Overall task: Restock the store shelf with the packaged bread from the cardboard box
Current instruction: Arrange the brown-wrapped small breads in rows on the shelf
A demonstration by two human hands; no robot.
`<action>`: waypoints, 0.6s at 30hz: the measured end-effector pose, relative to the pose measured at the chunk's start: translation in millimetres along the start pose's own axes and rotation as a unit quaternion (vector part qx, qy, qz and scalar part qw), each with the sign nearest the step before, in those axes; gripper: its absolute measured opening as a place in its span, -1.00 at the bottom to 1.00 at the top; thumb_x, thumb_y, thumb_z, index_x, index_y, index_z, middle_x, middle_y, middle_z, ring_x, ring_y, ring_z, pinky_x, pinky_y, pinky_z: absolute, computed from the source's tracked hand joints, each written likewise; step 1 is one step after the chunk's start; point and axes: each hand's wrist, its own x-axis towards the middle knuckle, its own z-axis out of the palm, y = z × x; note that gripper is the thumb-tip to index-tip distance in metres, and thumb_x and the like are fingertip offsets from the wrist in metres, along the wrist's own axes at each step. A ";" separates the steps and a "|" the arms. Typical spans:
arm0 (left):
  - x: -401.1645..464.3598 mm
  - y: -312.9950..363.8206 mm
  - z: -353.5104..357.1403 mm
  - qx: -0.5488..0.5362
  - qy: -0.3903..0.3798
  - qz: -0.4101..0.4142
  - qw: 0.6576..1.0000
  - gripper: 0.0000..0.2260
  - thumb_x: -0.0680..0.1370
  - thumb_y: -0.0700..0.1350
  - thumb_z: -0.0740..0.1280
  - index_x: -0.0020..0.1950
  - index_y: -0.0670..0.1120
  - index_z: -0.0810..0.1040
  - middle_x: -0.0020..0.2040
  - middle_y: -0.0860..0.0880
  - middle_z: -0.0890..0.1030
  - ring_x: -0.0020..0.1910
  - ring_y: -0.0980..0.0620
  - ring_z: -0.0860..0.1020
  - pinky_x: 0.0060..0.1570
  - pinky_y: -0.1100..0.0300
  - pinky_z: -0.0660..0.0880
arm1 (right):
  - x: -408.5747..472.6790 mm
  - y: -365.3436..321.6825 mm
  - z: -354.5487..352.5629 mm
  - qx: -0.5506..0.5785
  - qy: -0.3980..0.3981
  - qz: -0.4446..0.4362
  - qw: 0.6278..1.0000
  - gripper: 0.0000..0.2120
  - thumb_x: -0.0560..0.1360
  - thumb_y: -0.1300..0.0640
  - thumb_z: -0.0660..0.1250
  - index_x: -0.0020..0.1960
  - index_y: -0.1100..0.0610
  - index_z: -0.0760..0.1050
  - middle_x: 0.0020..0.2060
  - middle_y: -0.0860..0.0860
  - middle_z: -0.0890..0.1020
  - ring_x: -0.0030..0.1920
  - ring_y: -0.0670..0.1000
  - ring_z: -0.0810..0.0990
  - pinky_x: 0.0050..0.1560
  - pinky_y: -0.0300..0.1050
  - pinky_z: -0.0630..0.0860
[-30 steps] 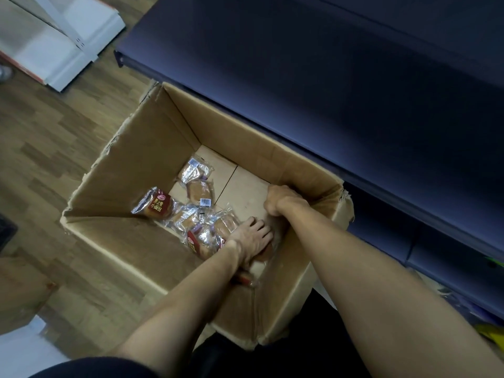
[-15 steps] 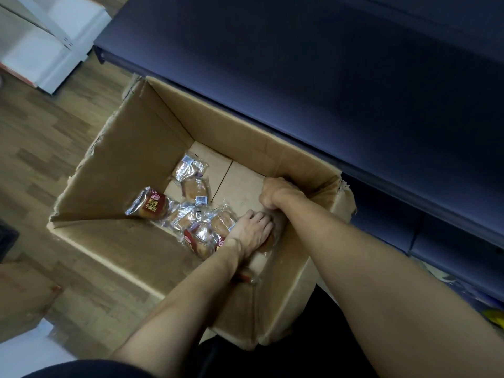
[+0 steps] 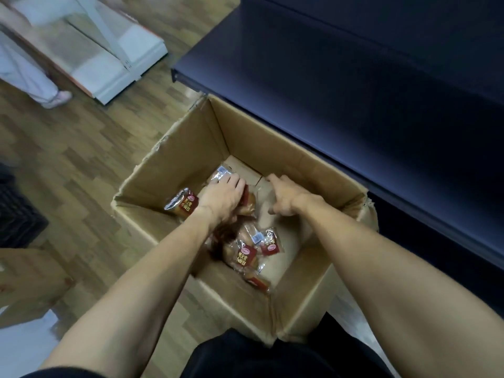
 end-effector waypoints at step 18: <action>-93.0 -101.9 -129.3 -0.030 0.285 -0.071 0.955 -0.33 0.30 0.19 0.48 0.25 -0.13 0.35 0.15 -0.10 0.44 0.11 -0.11 0.45 0.01 0.01 0.52 | -83.5 -157.0 -76.4 -0.169 0.356 -0.179 0.901 -0.18 0.30 -0.06 0.56 0.43 0.03 0.22 0.31 0.05 0.36 0.12 0.17 0.56 -0.06 0.07 0.55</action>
